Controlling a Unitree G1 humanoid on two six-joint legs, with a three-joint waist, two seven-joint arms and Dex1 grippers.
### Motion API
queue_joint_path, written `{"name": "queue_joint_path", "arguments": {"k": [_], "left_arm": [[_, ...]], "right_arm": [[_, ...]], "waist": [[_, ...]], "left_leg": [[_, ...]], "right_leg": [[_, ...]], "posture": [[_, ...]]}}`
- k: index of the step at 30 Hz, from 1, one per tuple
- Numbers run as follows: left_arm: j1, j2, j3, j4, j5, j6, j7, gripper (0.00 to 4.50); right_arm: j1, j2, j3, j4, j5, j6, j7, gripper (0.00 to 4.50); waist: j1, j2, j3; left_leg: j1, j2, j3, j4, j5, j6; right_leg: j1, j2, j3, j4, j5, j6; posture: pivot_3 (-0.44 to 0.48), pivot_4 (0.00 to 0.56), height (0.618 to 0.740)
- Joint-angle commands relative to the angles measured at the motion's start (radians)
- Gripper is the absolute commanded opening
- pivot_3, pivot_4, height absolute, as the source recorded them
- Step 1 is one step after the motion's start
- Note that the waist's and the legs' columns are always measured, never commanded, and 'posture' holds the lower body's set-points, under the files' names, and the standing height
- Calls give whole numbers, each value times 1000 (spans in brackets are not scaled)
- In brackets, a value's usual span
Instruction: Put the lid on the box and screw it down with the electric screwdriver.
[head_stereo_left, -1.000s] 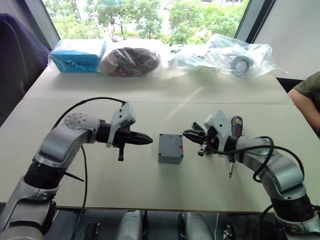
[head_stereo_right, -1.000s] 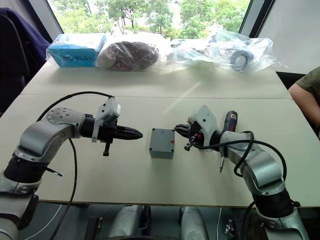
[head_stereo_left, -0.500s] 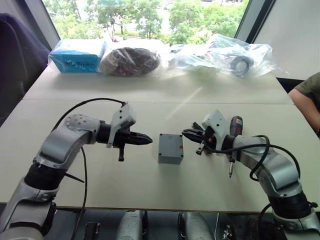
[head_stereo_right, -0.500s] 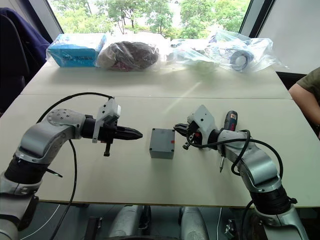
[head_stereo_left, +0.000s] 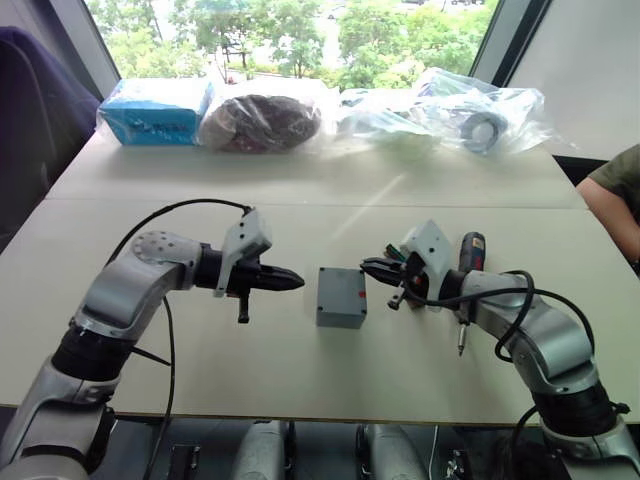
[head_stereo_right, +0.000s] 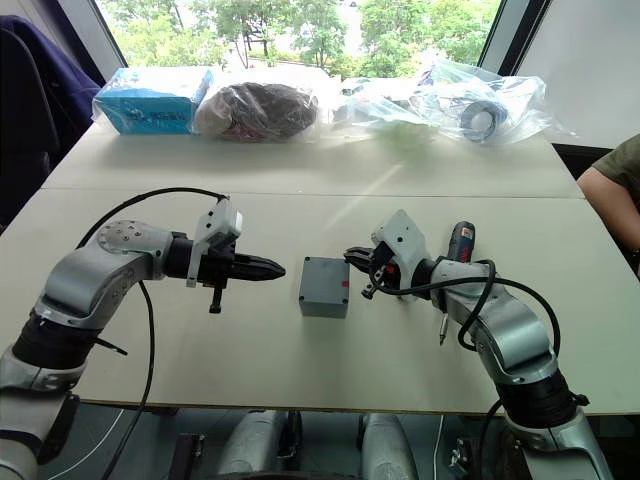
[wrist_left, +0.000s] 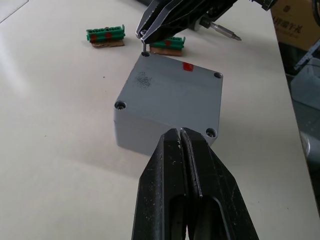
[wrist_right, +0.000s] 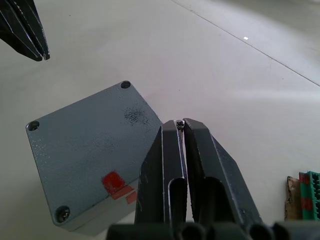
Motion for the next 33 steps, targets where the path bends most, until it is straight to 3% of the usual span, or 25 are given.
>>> {"name": "queue_joint_path", "arguments": {"k": [1,33], "left_arm": [[-12,-3,7,-8,1,-16,4,0],[-11,-15,6,-5,15,-17,6,0]], "right_arm": [[-11,3,-11,-37,21,9,2,88],[-5,12,-3,-25,15,8,-15,88]], "waist": [[0,0,0],[0,0,0]], "left_leg": [[0,0,0,0,0,0],[0,0,0,0,0,0]], "right_leg": [[0,0,0,0,0,0],[0,0,0,0,0,0]], "posture": [[0,150,740],[0,150,740]]}}
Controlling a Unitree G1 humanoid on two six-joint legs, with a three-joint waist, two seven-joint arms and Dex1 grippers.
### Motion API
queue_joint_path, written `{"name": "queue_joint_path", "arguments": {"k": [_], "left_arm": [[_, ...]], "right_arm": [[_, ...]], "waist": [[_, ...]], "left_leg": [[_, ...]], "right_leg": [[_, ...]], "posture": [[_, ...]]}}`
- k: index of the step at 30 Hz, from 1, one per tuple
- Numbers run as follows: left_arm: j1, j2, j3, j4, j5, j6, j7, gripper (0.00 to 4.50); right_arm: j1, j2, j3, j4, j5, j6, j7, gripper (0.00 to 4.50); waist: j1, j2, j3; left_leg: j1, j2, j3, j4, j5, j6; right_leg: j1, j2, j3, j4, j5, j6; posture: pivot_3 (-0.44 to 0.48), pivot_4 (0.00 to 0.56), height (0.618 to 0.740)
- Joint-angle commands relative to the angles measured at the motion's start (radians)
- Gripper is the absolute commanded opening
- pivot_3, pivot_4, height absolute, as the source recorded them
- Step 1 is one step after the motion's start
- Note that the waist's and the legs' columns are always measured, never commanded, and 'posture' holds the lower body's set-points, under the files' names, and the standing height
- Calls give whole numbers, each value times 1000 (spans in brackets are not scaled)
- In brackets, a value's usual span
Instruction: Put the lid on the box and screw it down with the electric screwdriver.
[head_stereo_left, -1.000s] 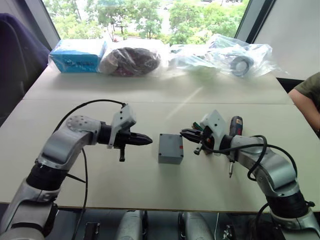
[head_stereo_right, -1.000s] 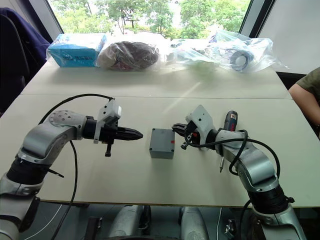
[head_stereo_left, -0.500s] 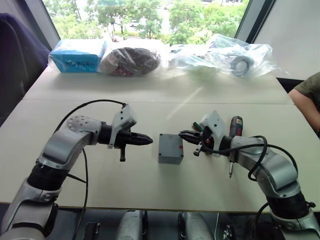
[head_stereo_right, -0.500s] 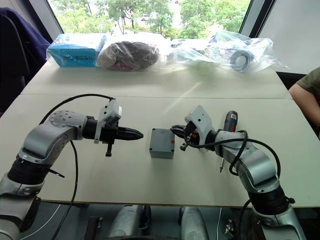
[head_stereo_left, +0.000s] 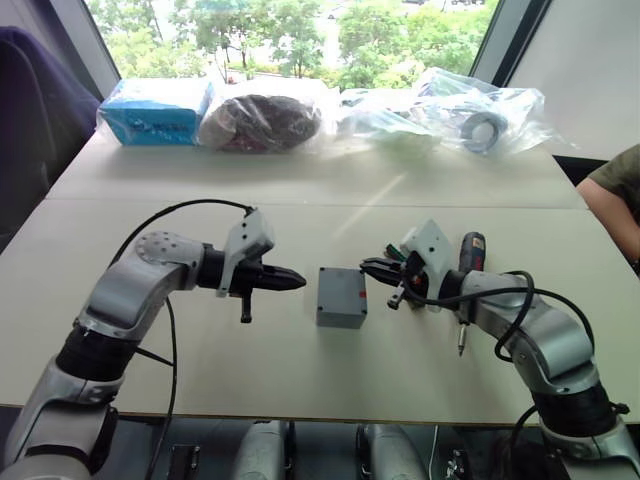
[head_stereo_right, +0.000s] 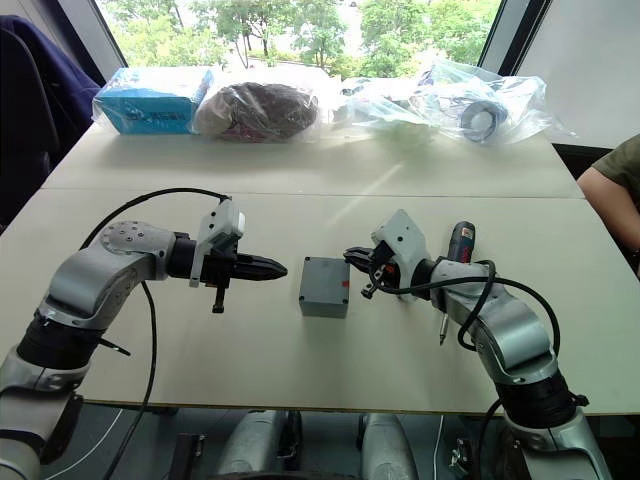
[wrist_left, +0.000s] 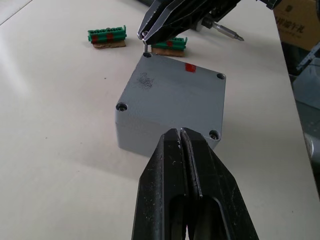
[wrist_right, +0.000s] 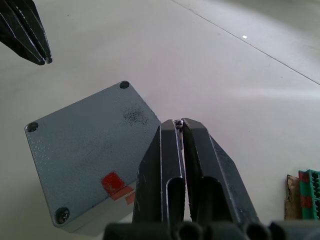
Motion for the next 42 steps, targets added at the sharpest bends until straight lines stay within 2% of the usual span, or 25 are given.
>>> {"name": "queue_joint_path", "arguments": {"k": [1,21,39,42], "left_arm": [[-10,-1,7,-6,-2,-16,3,0],[-11,-3,4,5,4,-23,4,0],[-12,1,5,2,4,-25,7,0],[-17,0,6,2,1,-25,5,0]], "right_arm": [[-4,8,2,-21,6,-7,-1,88],[-20,39,-21,-36,36,20,-19,88],[13,20,-5,6,2,-7,-18,88],[16,23,-11,5,7,-6,-20,951]], "waist": [[0,0,0],[0,0,0],[0,0,0],[0,0,0]], "left_leg": [[0,0,0,0,0,0],[0,0,0,0,0,0],[0,0,0,0,0,0],[0,0,0,0,0,0]], "right_leg": [[0,0,0,0,0,0],[0,0,0,0,0,0],[0,0,0,0,0,0],[0,0,0,0,0,0]], "posture": [[0,150,740],[0,150,740],[0,150,740],[0,150,740]]}}
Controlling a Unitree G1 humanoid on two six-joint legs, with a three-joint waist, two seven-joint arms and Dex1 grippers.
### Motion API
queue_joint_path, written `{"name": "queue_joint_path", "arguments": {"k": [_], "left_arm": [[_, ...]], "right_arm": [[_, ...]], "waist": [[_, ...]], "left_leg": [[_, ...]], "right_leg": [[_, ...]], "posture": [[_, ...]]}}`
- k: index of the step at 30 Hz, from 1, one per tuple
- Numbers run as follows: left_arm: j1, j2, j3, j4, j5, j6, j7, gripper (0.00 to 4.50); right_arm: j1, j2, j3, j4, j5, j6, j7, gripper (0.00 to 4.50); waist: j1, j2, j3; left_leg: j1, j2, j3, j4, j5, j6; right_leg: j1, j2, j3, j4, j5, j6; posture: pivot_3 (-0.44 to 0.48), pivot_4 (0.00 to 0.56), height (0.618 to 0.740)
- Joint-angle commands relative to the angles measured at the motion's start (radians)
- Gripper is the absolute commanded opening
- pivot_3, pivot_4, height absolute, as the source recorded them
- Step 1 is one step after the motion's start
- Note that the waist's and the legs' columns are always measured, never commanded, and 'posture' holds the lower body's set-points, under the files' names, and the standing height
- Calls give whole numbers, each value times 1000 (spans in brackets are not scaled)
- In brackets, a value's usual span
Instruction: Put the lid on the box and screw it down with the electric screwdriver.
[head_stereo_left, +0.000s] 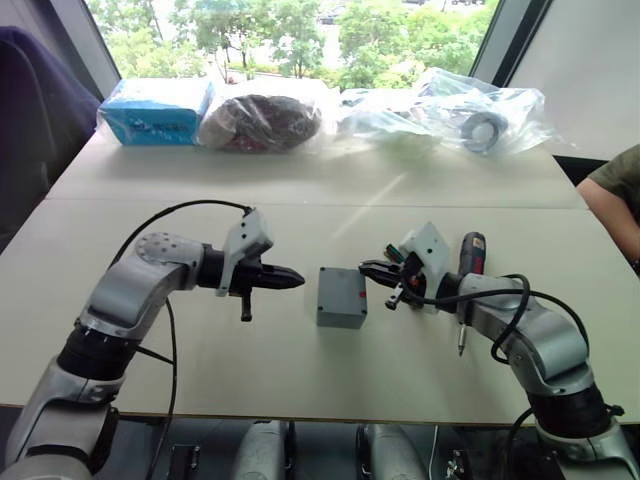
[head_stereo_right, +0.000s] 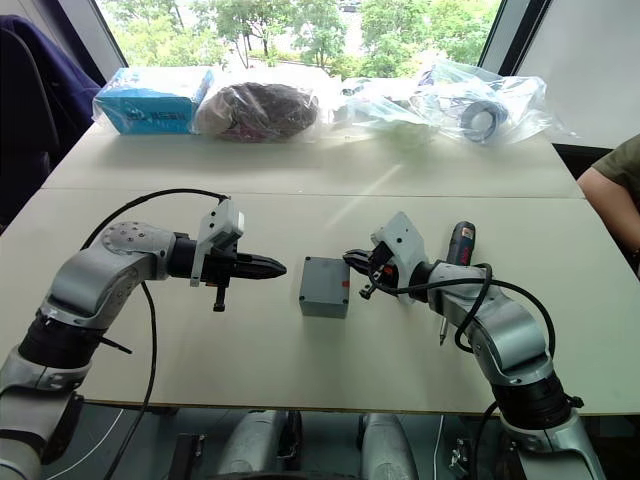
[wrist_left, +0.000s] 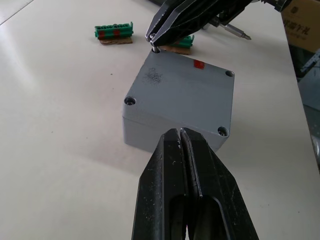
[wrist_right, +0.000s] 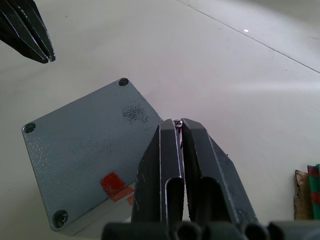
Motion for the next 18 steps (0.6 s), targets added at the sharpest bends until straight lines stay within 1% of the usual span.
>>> {"name": "queue_joint_path", "arguments": {"k": [1,3,4,5,9,11,13,16,17,18], "left_arm": [[-17,2,8,-20,-4,-18,-5,0],[-20,-1,9,-19,-8,-17,-6,0],[-21,-2,9,-18,-9,-16,-6,0],[-23,-3,9,-17,-10,-16,-7,0],[-32,-13,17,-11,-18,-17,-6,0],[-50,-34,34,-14,-25,-9,23,0],[-84,-54,56,-13,-55,10,28,0],[-143,-60,68,2,-108,37,-19,0],[-164,-59,57,13,-105,25,-38,0],[-178,-58,48,23,-101,16,-50,0]], "right_arm": [[3,3,-13,-15,3,-11,-4,1300],[1,4,-19,-19,8,-8,-6,2015],[0,4,-22,-22,10,-7,-6,2466],[-1,2,-25,-25,13,-4,-5,2758],[-3,-3,-46,-38,28,7,-5,2758],[-19,9,-113,-56,75,43,-25,2758],[-65,3,-221,-63,154,148,-60,2758],[-161,-65,-359,-28,236,349,-102,3456],[-211,-91,-402,-1,252,436,-120,3960],[-247,-107,-430,18,265,500,-135,4202]], "waist": [[0,0,0],[-1,0,0],[-1,0,0],[-1,0,0],[0,0,0],[1,0,0],[1,0,0],[1,0,0],[1,0,0],[0,0,0]], "left_leg": [[0,0,0,0,0,0],[0,0,0,0,0,0],[0,0,0,0,0,0],[0,0,0,0,0,0],[0,0,0,0,0,0],[0,0,0,0,0,0],[0,0,0,0,0,0],[0,1,0,0,0,0],[0,1,0,0,0,0],[0,1,0,0,0,0]], "right_leg": [[0,0,0,0,0,0],[0,0,0,0,0,0],[0,0,0,0,0,0],[0,0,0,0,0,0],[0,0,0,0,0,0],[0,0,0,0,0,0],[0,0,0,0,0,0],[0,0,0,0,0,0],[0,0,0,0,0,0],[0,0,0,0,0,0]], "posture": [[0,150,740],[0,150,740],[0,150,740],[0,150,740],[0,150,740],[0,150,740],[0,150,740],[0,150,740],[0,150,740],[0,150,740]]}}
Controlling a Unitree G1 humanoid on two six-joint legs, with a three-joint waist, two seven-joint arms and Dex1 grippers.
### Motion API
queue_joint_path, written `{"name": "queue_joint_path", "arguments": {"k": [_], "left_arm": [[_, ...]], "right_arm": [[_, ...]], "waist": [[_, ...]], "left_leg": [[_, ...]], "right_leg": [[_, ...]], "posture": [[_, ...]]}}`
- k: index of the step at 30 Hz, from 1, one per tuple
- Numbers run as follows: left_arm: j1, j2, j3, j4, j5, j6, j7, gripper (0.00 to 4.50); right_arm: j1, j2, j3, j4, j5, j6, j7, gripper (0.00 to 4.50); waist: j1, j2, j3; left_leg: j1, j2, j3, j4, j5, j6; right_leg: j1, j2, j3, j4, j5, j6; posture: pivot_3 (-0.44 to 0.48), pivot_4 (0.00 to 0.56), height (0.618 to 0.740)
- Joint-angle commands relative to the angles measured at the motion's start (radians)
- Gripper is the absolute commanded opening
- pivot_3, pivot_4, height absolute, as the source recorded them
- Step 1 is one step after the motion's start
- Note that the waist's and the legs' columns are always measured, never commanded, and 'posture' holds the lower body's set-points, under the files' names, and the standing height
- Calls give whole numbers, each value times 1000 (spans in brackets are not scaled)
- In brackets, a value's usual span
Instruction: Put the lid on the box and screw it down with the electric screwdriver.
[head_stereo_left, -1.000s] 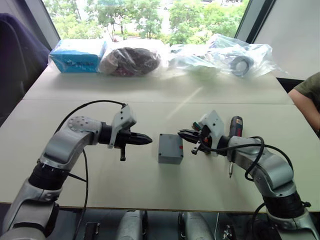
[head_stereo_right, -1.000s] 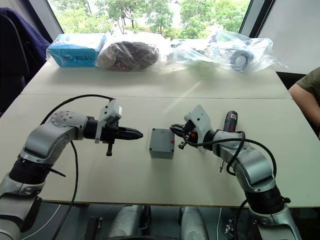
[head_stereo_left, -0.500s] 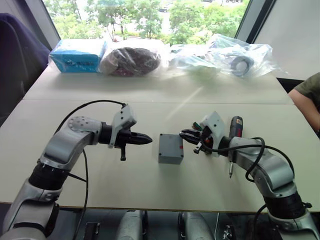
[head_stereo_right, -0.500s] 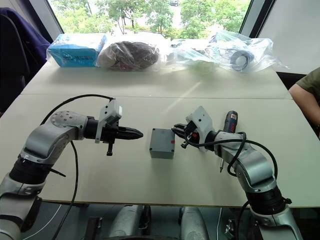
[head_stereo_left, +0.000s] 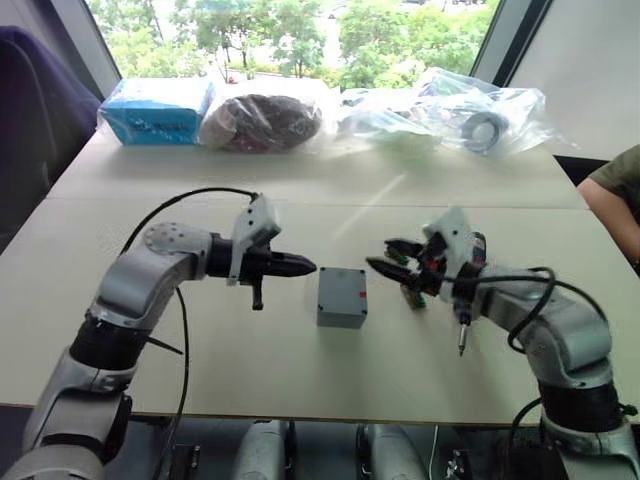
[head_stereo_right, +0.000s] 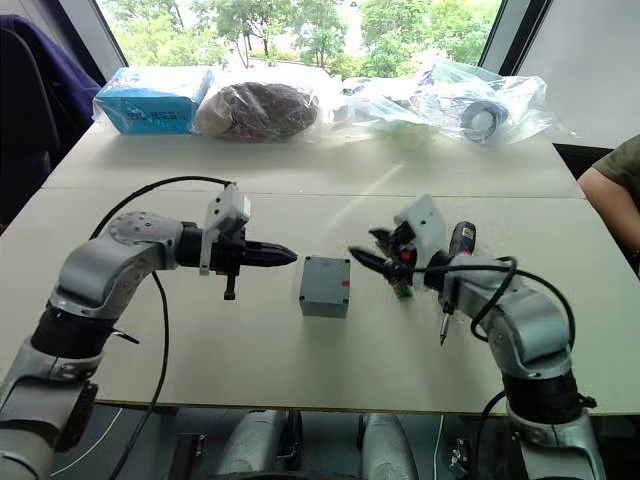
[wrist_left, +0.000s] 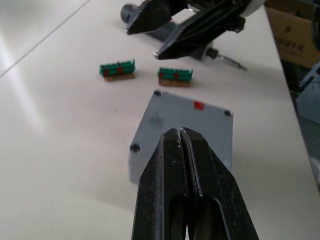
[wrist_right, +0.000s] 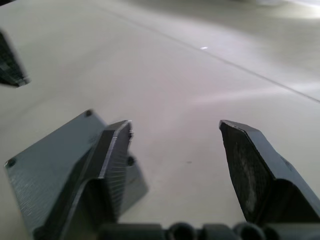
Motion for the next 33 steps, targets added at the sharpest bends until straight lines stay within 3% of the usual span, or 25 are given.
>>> {"name": "queue_joint_path", "arguments": {"k": [1,5,9,13,22,33], "left_arm": [[-64,7,4,17,-17,-31,-64,0],[-104,19,-65,20,26,-104,-150,0],[-119,47,-138,28,111,-230,-234,0],[-125,34,-156,39,144,-278,-245,0],[-31,30,-137,-89,126,-227,-170,0],[59,30,-95,-205,106,-143,-41,0]], "right_arm": [[-148,-67,-162,56,64,289,-72,4447],[-248,-222,-158,263,94,509,-162,4447],[-237,-518,48,444,396,514,-138,4447],[-322,-606,208,608,554,514,-186,4447],[-438,-589,468,739,681,514,-254,4447],[-513,-475,636,783,554,514,-251,4447]], "waist": [[-1,0,0],[1,0,0],[-2,1,0],[-20,1,0],[-24,1,0],[-20,1,0]], "left_leg": [[0,0,0,0,0,0],[0,-1,1,-1,0,0],[-1,-1,3,-2,-1,3],[0,-1,7,-1,-3,4],[-1,1,8,-1,-3,5],[-3,1,9,0,-3,6]], "right_leg": [[0,0,0,0,0,0],[-1,0,0,0,0,0],[-1,-1,2,-3,0,0],[-2,-1,6,-3,0,0],[-4,0,9,-3,0,0],[-6,0,10,-3,0,0]], "posture": [[0,150,740],[0,150,740],[0,150,740],[0,150,740],[0,150,740],[0,150,740]]}}
